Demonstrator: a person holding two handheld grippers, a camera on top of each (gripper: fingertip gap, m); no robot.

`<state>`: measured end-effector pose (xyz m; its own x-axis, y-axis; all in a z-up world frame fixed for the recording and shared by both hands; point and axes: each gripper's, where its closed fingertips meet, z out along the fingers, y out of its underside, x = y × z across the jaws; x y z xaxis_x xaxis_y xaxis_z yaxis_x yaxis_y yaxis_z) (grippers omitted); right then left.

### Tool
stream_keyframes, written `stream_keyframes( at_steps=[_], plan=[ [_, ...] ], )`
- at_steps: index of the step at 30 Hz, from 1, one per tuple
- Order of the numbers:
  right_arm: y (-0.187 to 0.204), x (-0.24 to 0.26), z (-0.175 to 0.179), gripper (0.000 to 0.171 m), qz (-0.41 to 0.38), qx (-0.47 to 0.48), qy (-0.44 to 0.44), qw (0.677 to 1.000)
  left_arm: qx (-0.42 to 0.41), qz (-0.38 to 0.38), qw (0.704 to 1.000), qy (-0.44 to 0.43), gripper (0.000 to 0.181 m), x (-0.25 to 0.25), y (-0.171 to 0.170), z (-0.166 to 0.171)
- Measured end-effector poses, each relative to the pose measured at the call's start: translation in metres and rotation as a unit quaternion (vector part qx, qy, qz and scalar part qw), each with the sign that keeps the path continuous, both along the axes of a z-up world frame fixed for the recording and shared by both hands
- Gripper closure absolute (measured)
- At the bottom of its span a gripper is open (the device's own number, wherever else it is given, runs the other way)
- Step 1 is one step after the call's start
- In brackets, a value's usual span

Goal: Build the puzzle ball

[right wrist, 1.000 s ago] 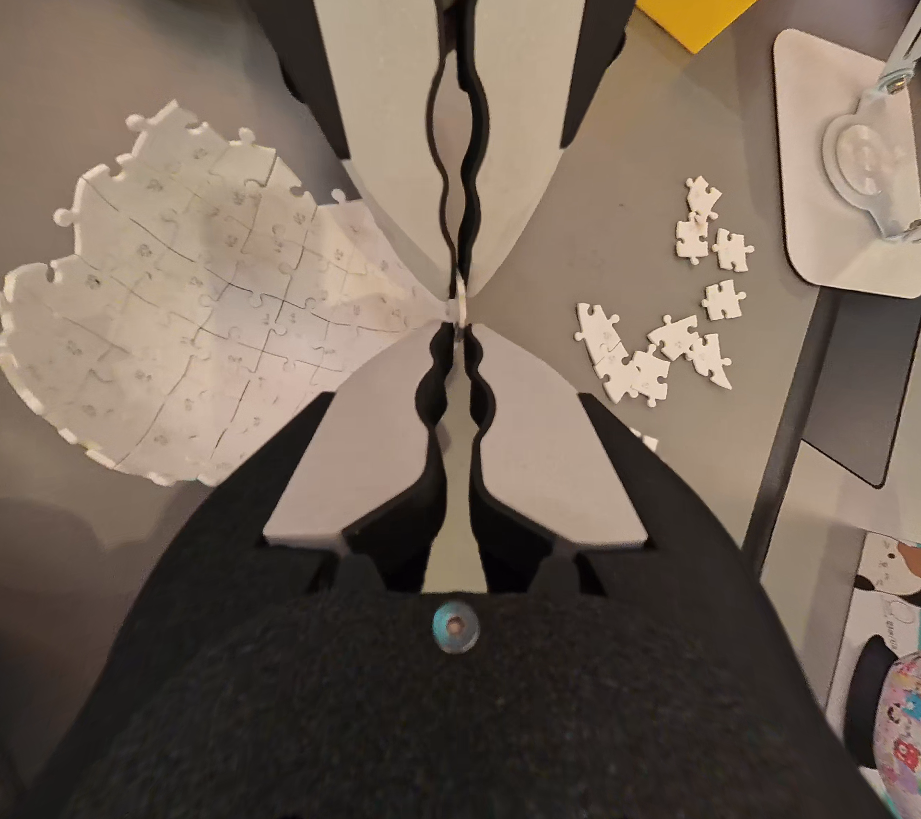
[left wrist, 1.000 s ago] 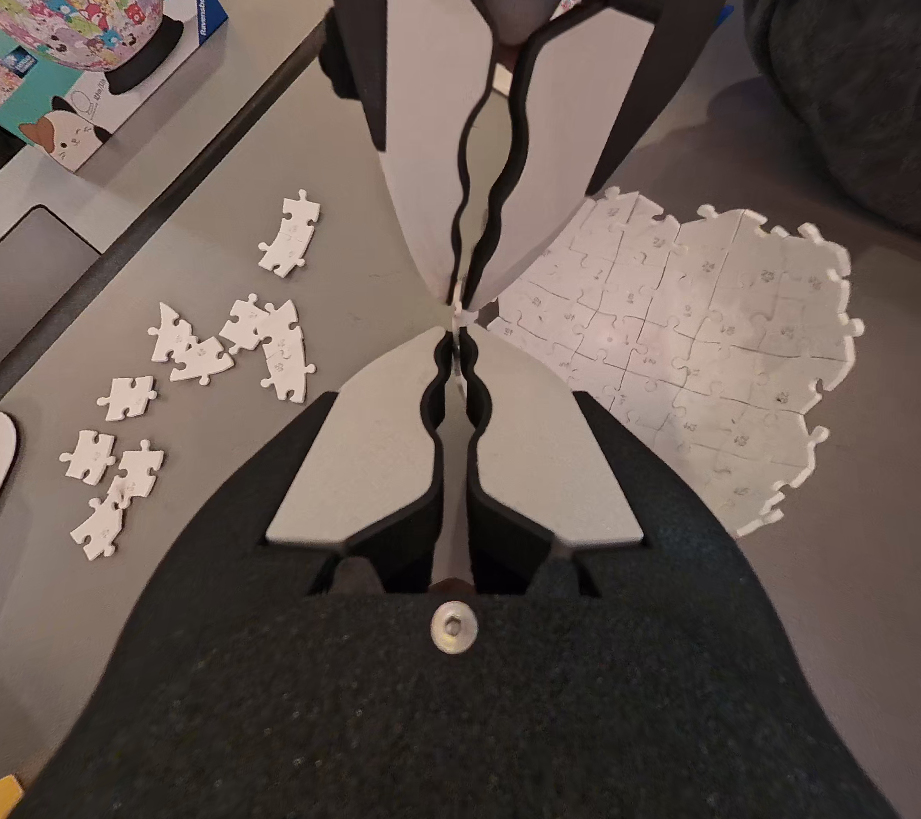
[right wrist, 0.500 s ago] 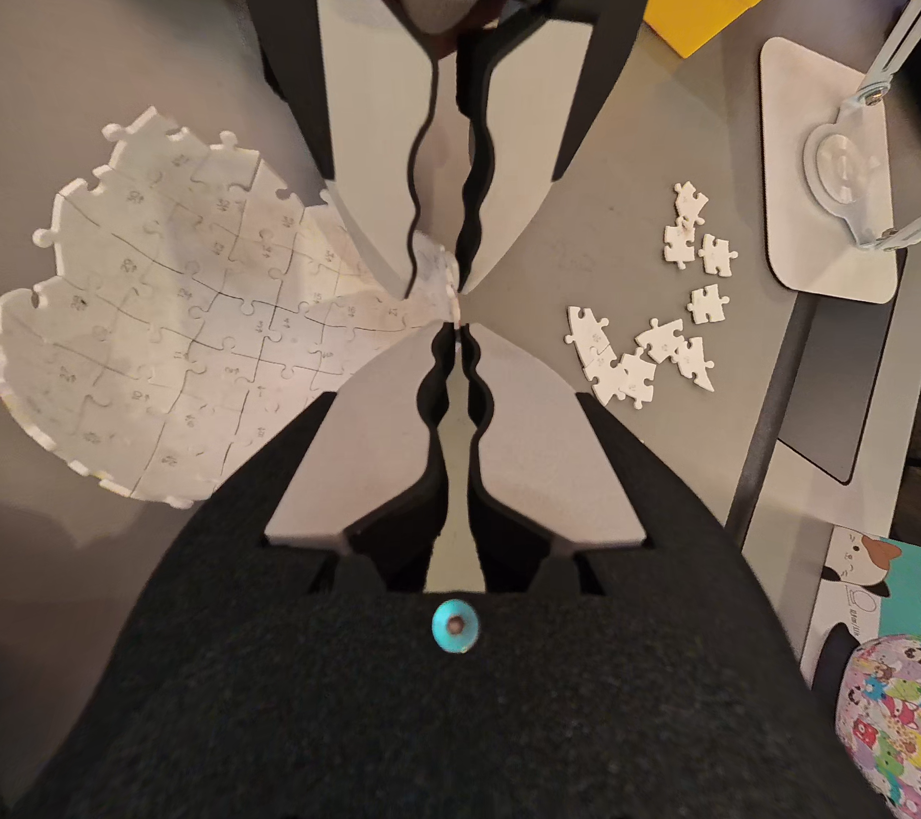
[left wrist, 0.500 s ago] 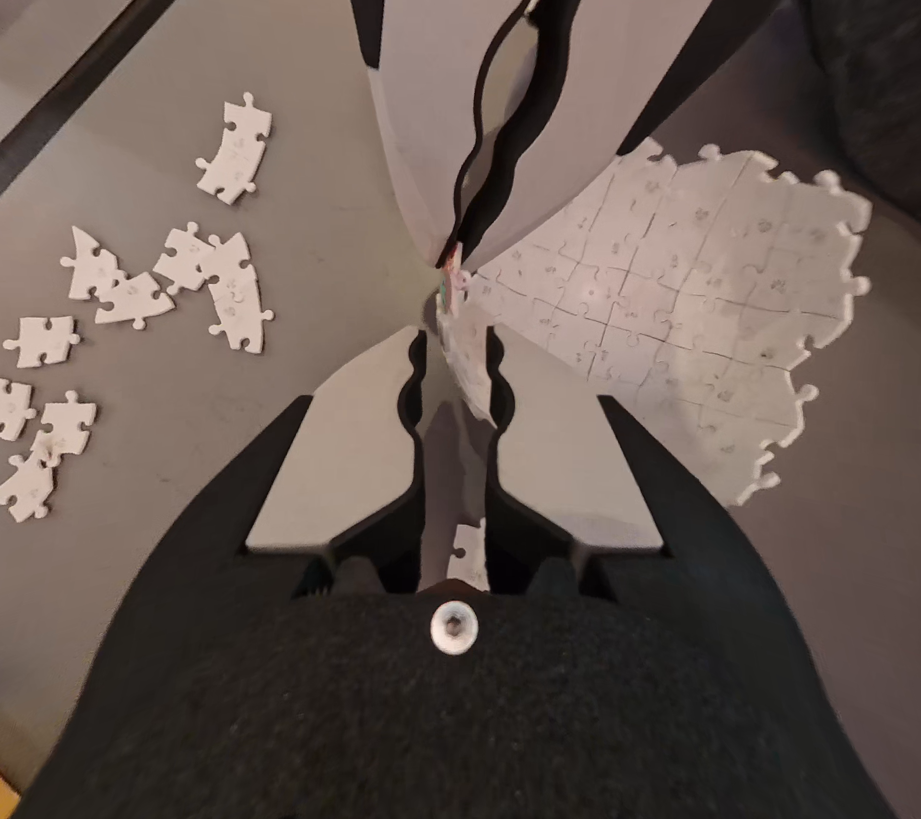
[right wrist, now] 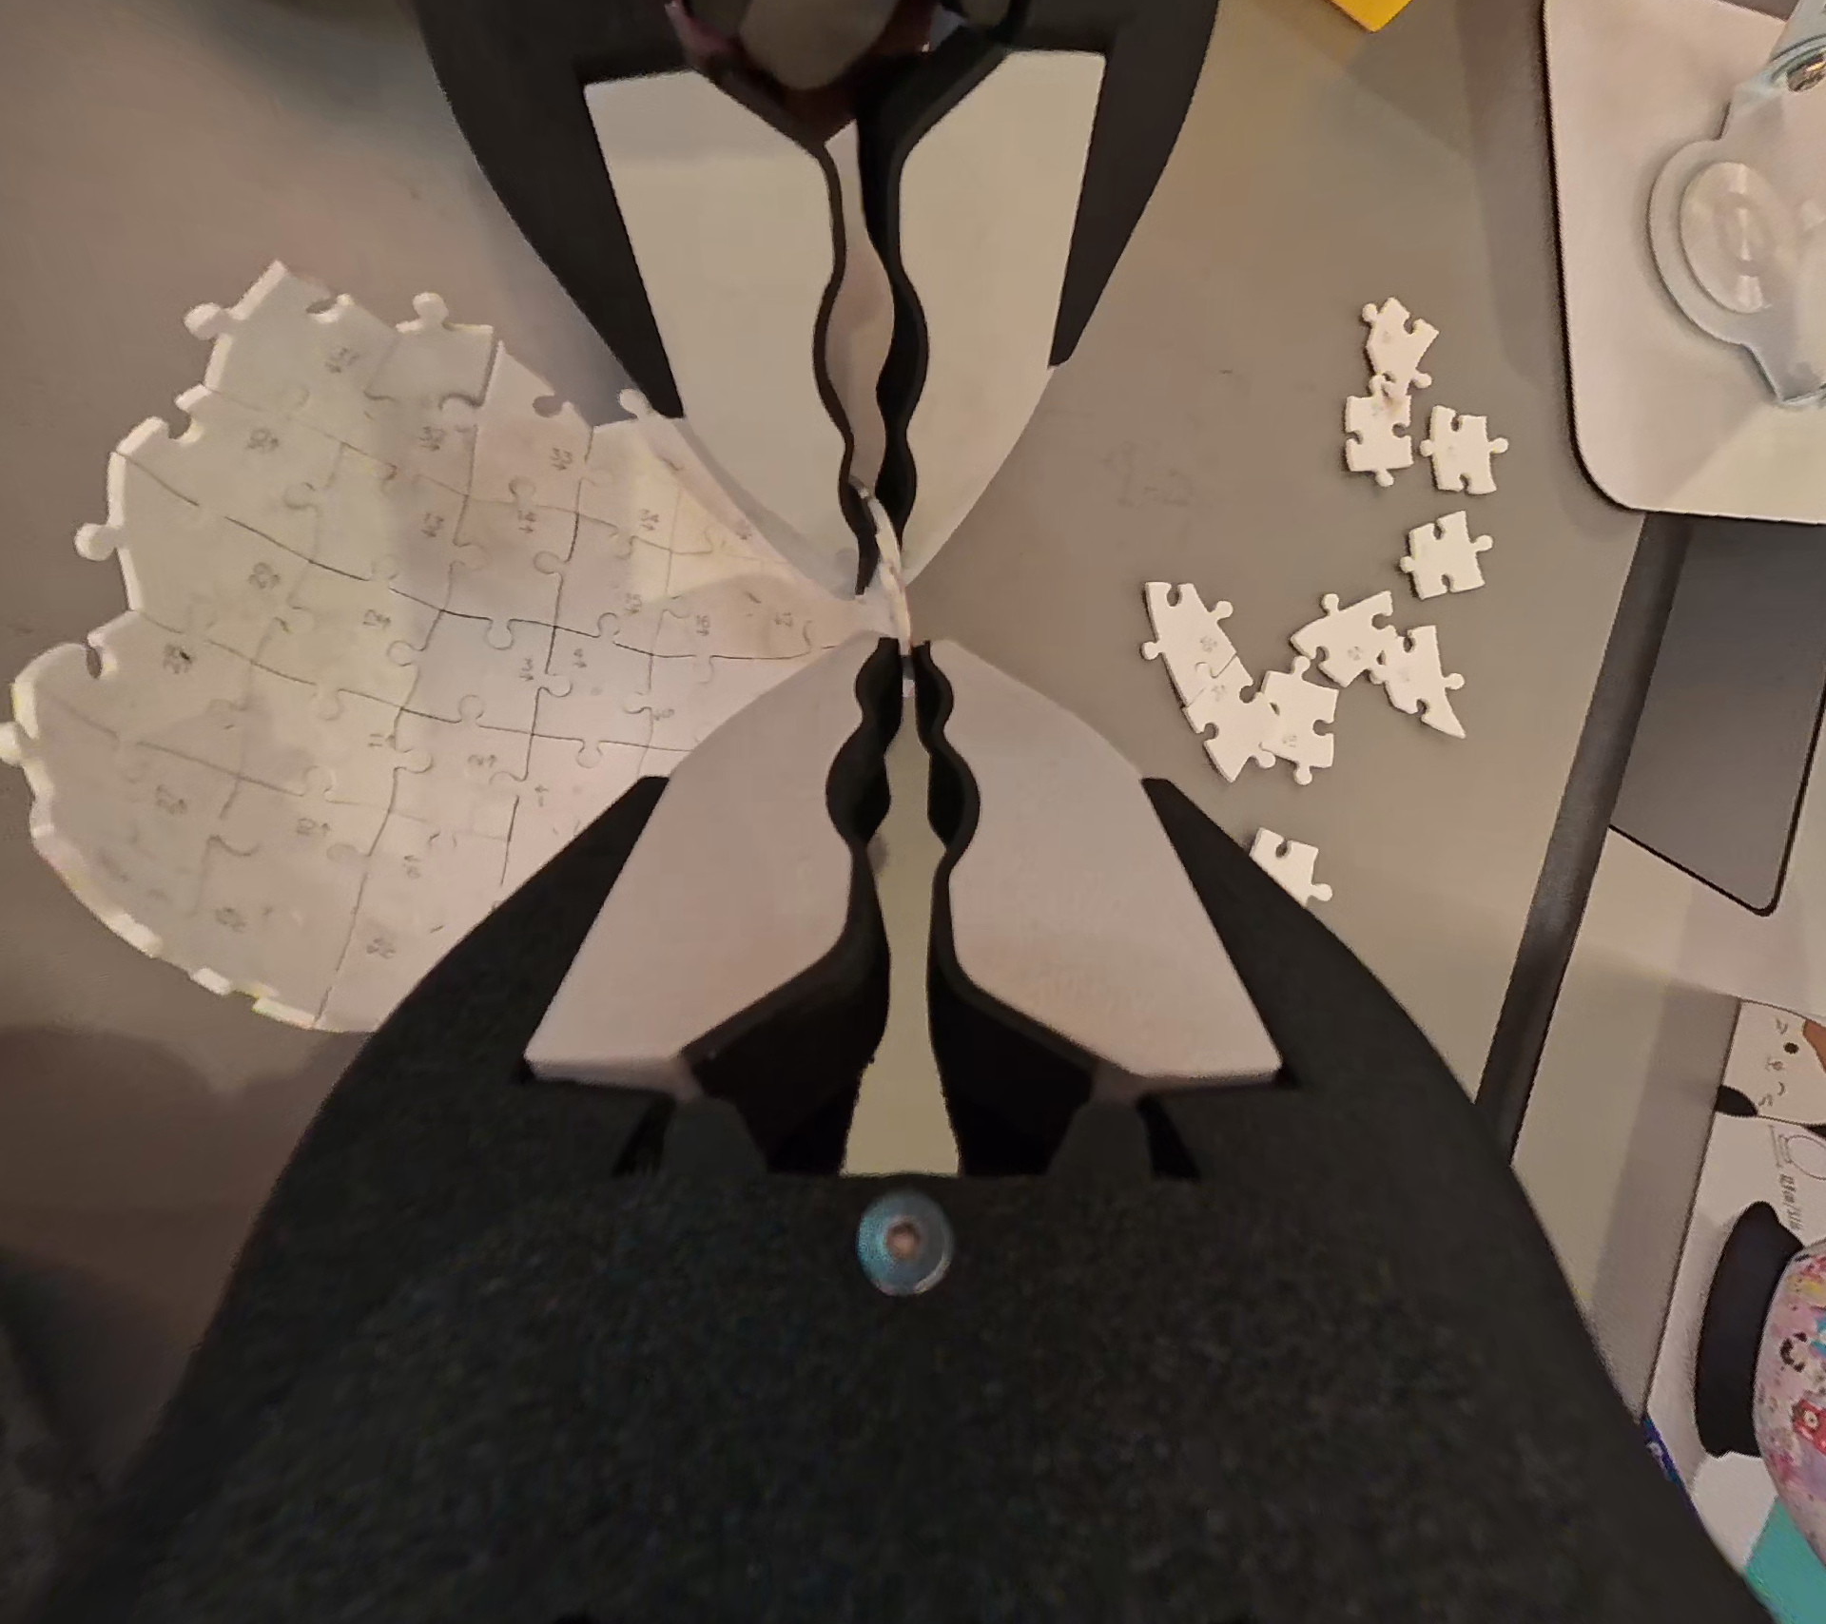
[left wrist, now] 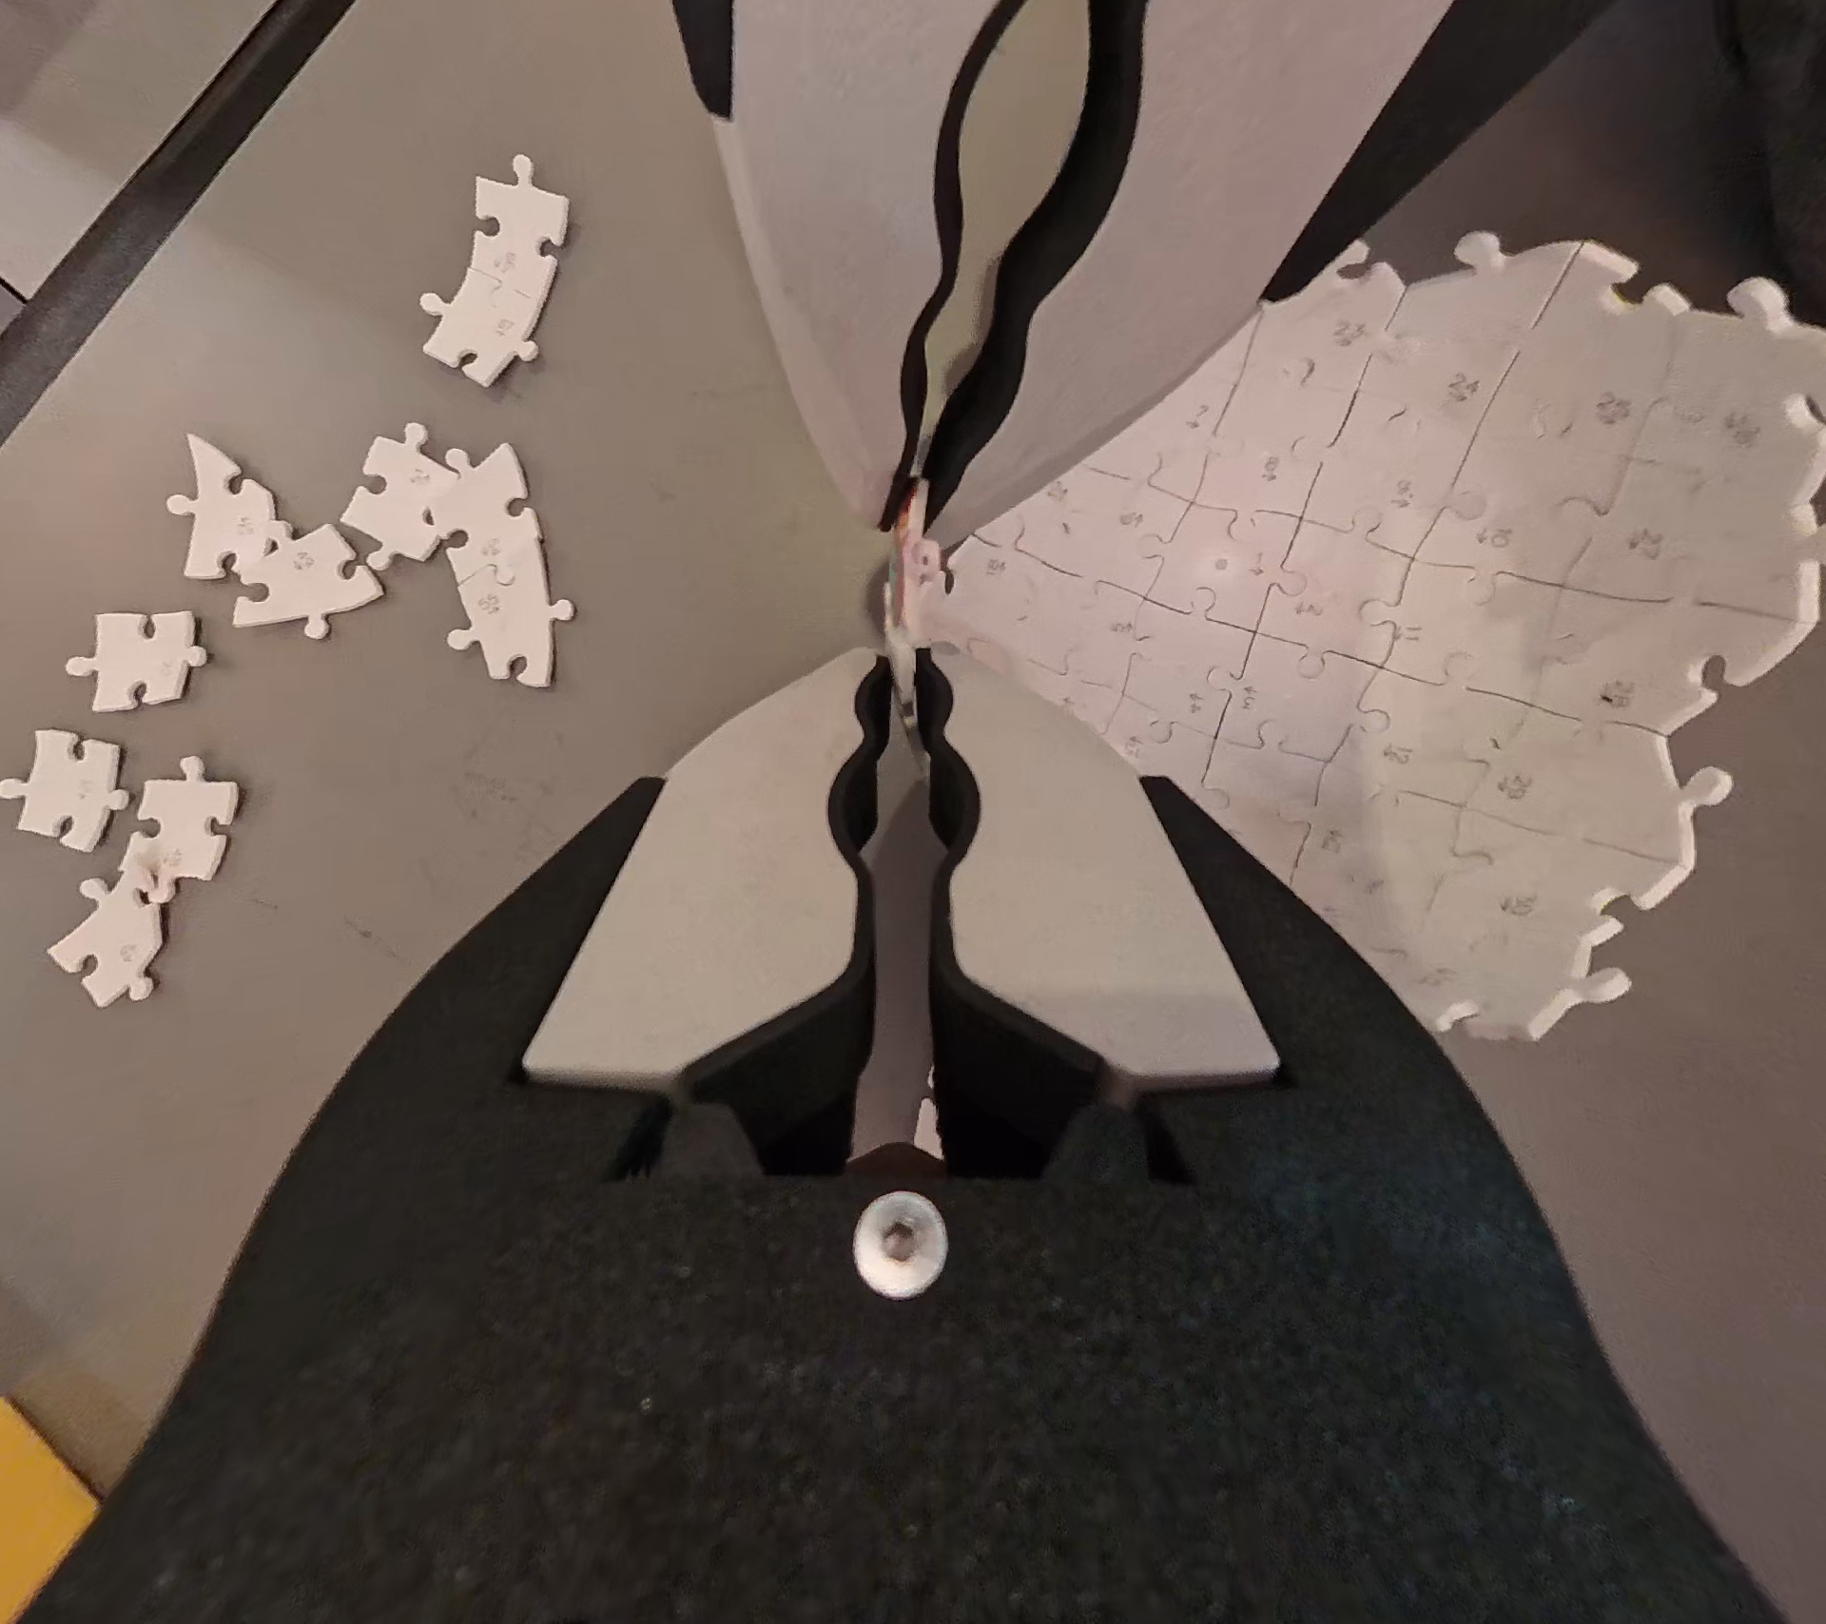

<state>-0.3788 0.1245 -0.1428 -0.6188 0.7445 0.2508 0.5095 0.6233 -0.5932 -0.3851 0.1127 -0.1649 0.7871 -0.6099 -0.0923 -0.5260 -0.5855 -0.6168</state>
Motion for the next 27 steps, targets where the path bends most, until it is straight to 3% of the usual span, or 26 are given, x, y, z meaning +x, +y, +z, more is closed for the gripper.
stream_keyframes(
  at_steps=[27],
  plan=[
    [0.0033, -0.0052, -0.0016, 0.167, -0.033, 0.023, -0.025, 0.999, -0.006, 0.003, 1.000, -0.013, 0.177, -0.0021, 0.0007, -0.0017]
  ],
)
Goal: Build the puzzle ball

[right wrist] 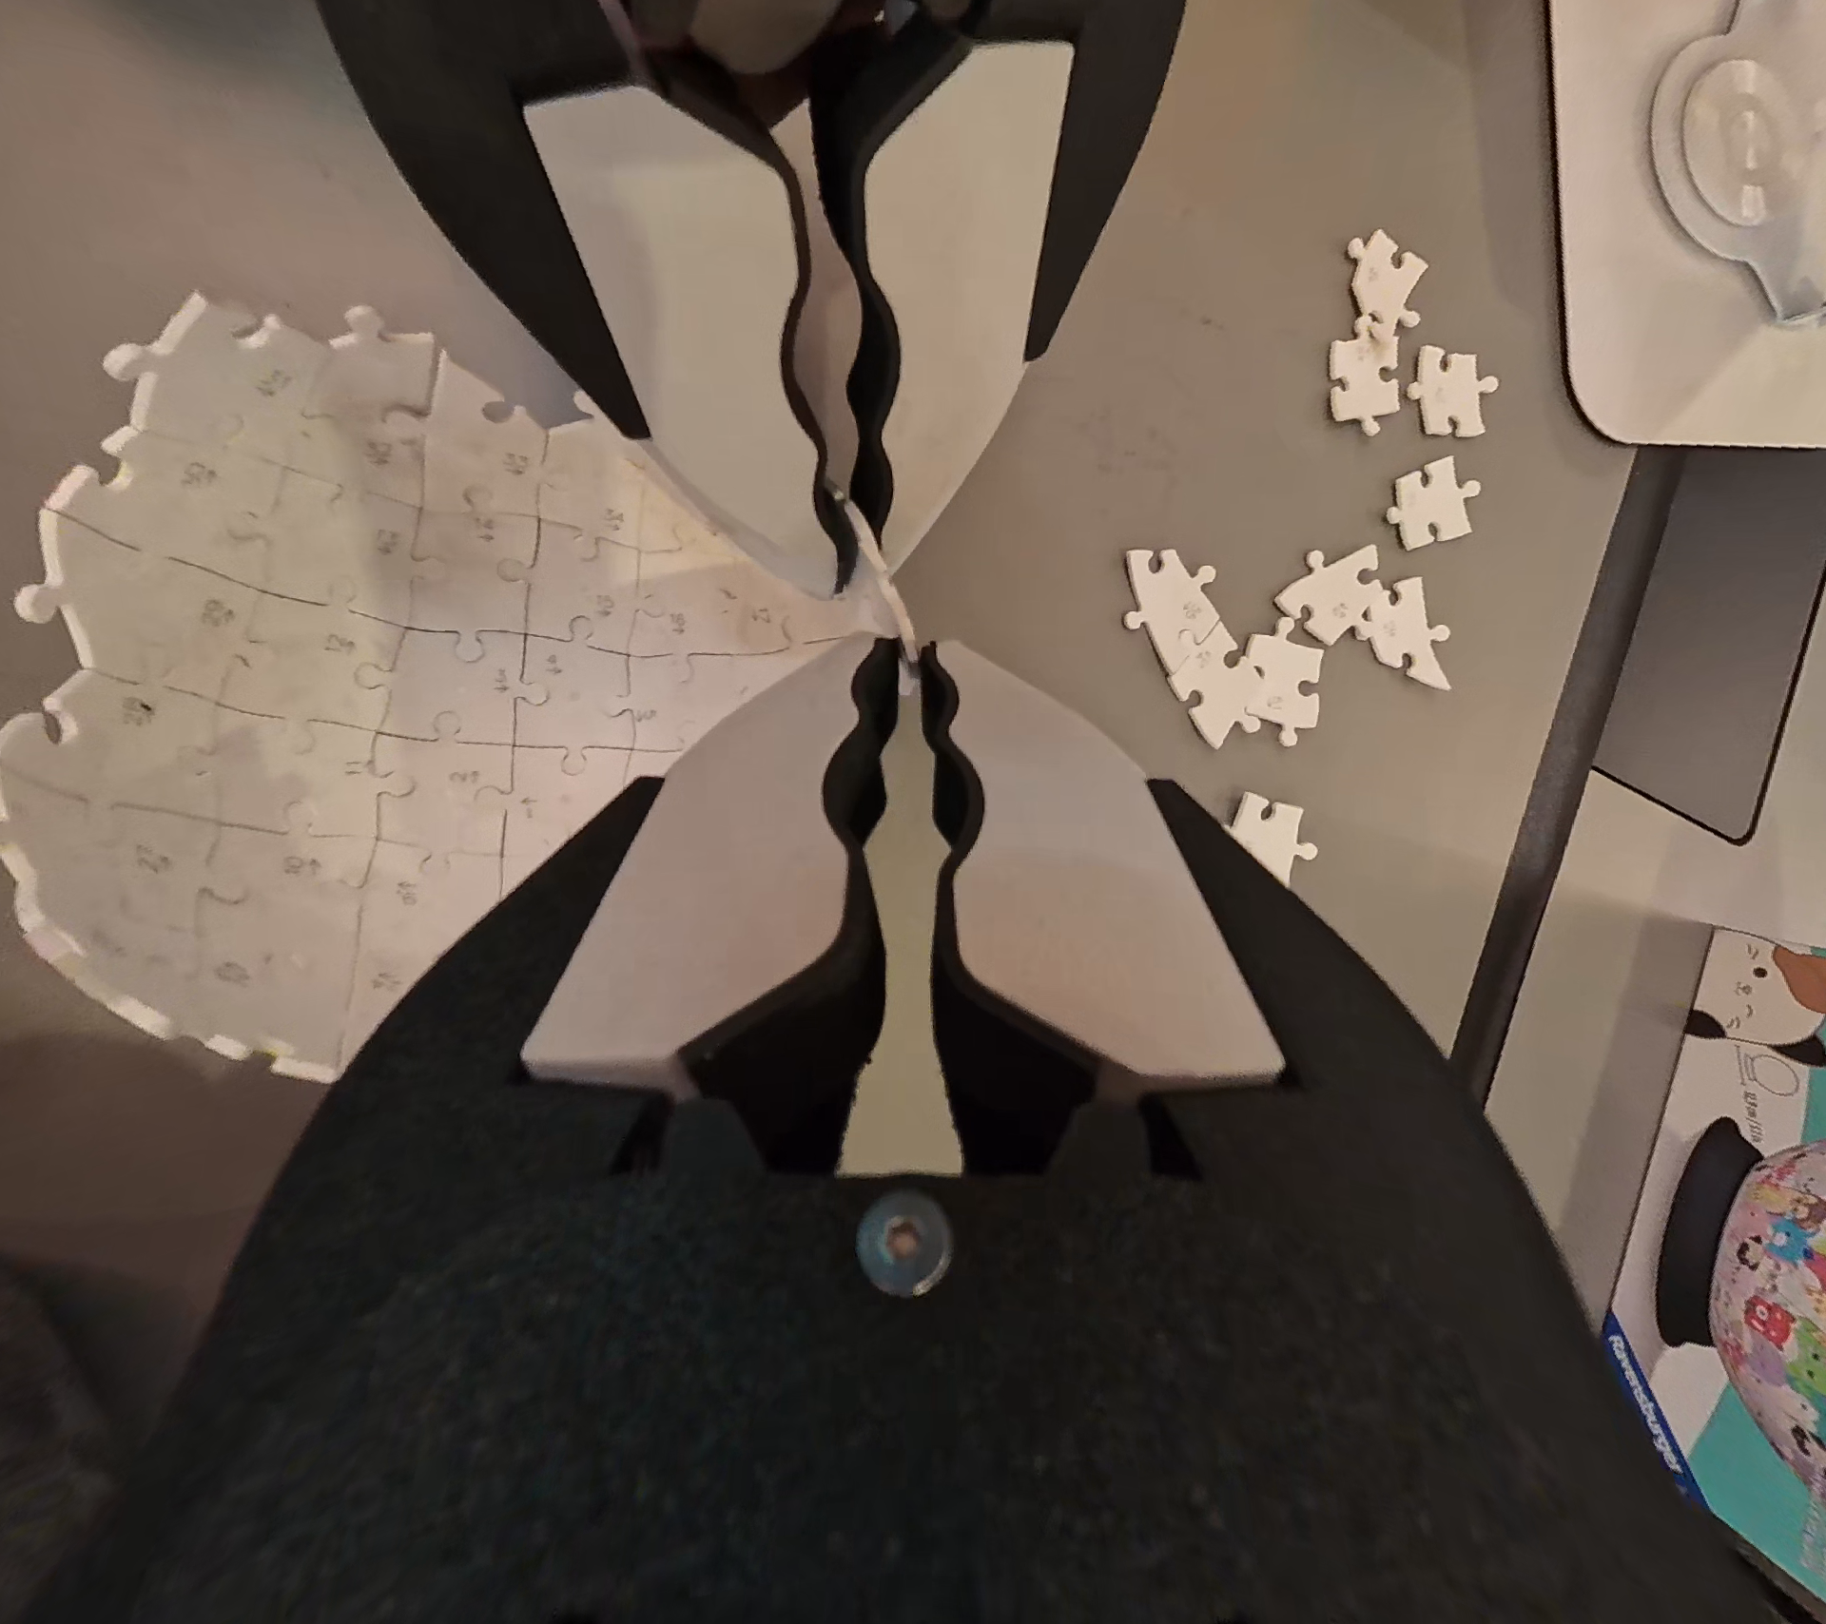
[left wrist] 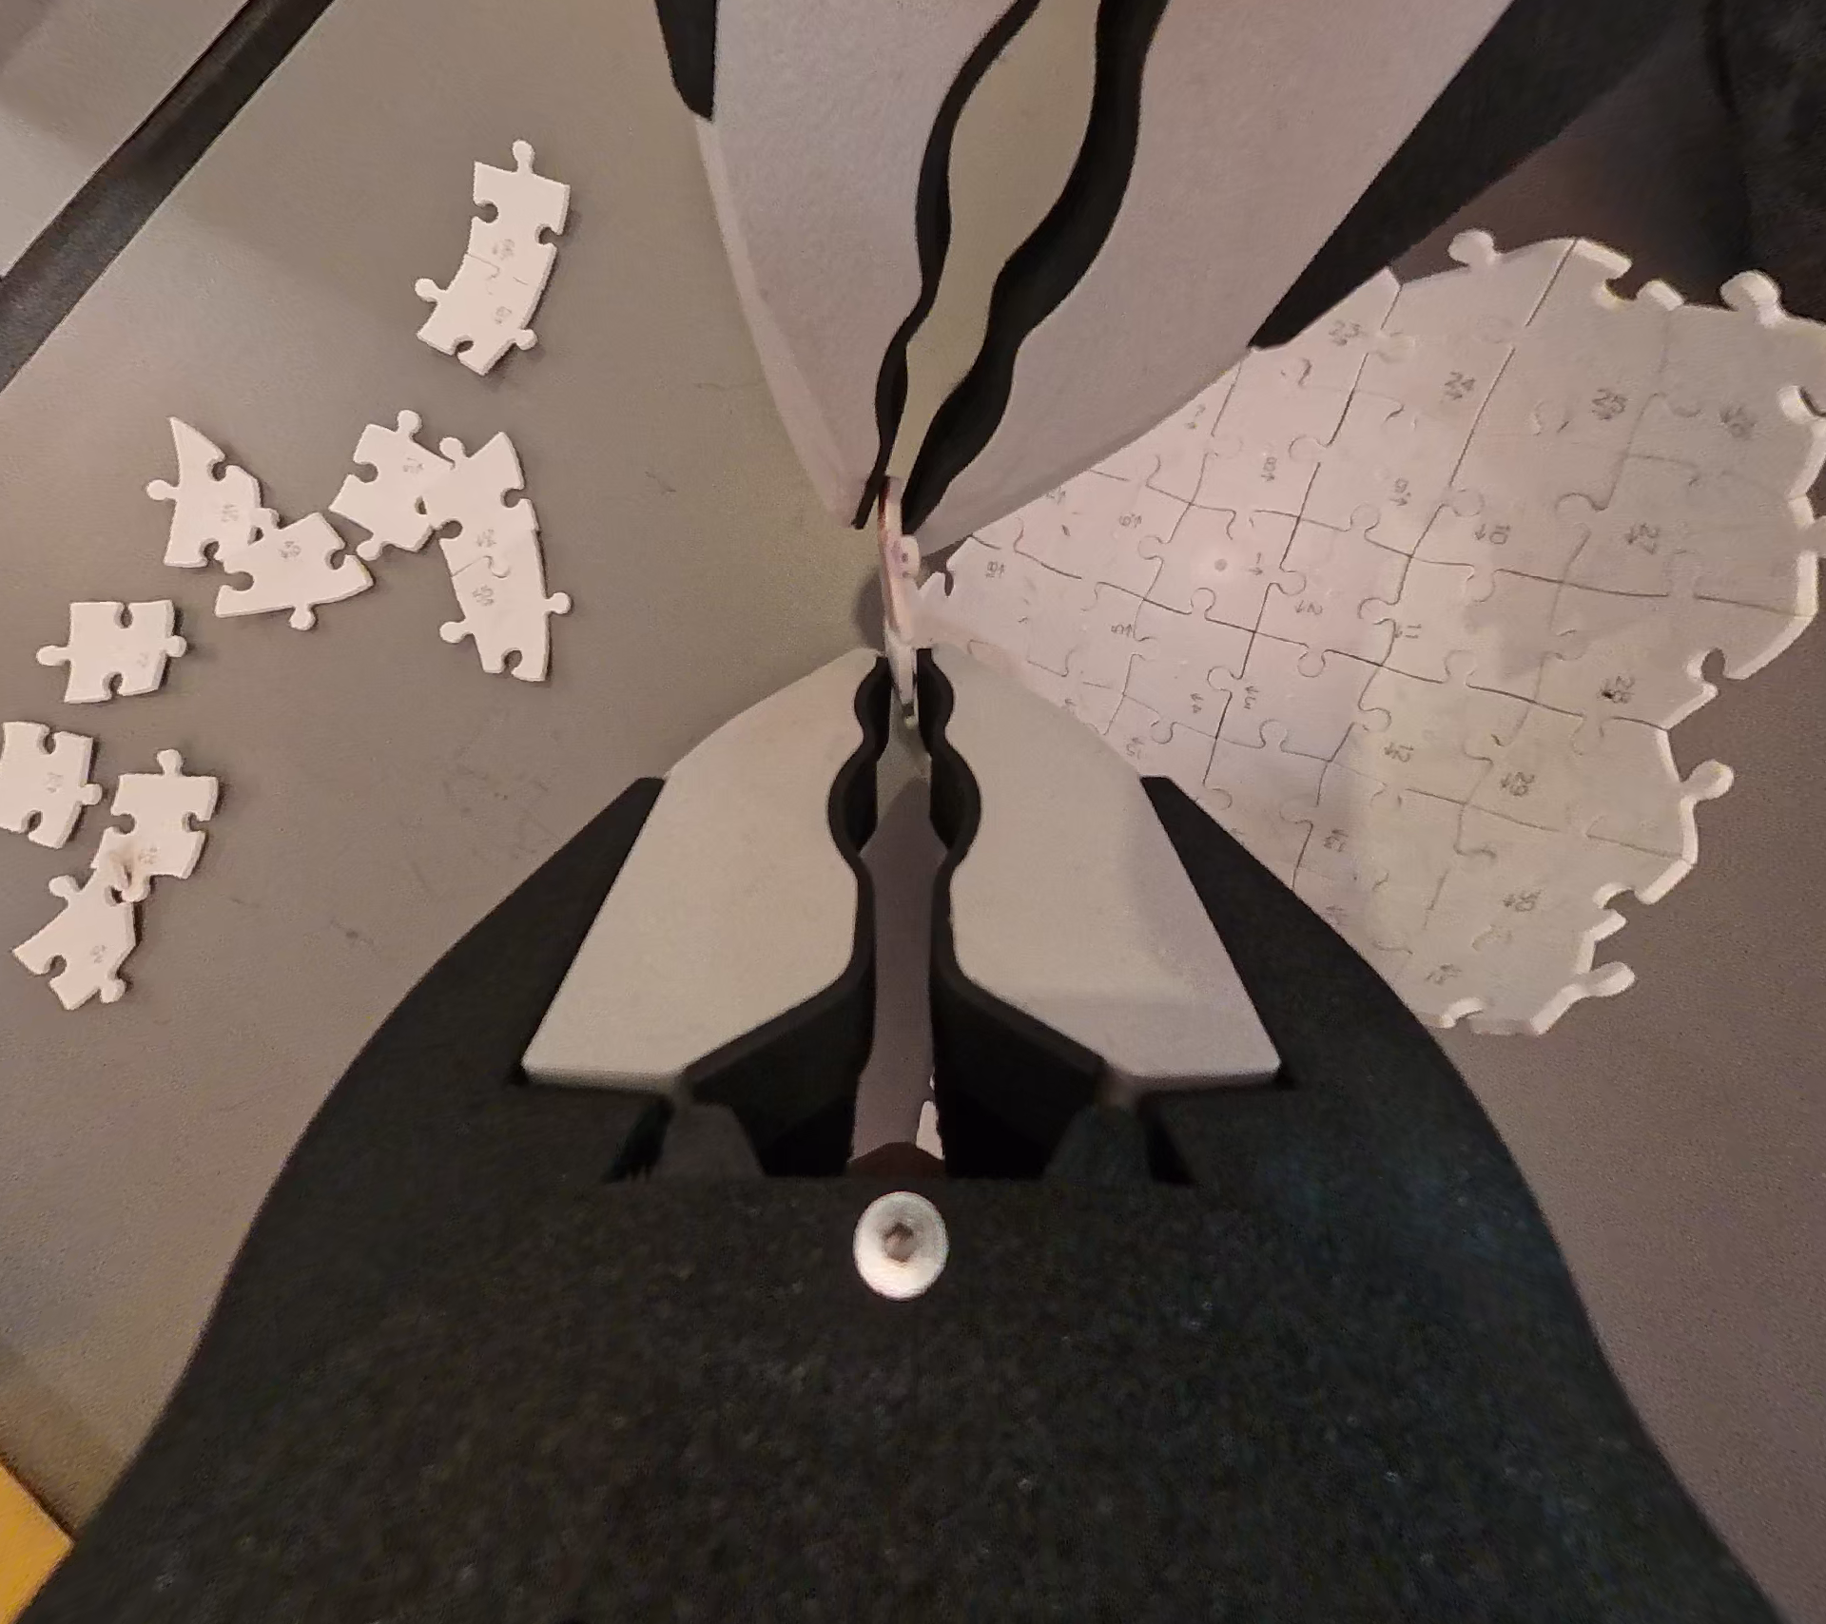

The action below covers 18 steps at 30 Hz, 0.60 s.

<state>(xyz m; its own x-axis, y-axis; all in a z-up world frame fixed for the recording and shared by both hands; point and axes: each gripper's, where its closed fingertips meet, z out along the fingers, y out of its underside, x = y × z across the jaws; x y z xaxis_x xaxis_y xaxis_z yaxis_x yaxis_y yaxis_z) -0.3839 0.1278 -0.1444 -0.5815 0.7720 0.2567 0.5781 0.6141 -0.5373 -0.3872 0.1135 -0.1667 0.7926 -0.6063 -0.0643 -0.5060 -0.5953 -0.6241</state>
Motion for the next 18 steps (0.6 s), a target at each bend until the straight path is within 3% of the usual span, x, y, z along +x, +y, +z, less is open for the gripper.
stream_keyframes(
  at_steps=[18],
  plan=[
    [-0.0013, 0.0004, -0.0003, 0.167, -0.025, 0.022, -0.029, 0.999, 0.000, 0.003, 1.000, 0.000, 0.177, 0.0004, 0.0003, -0.0003]
  ],
)
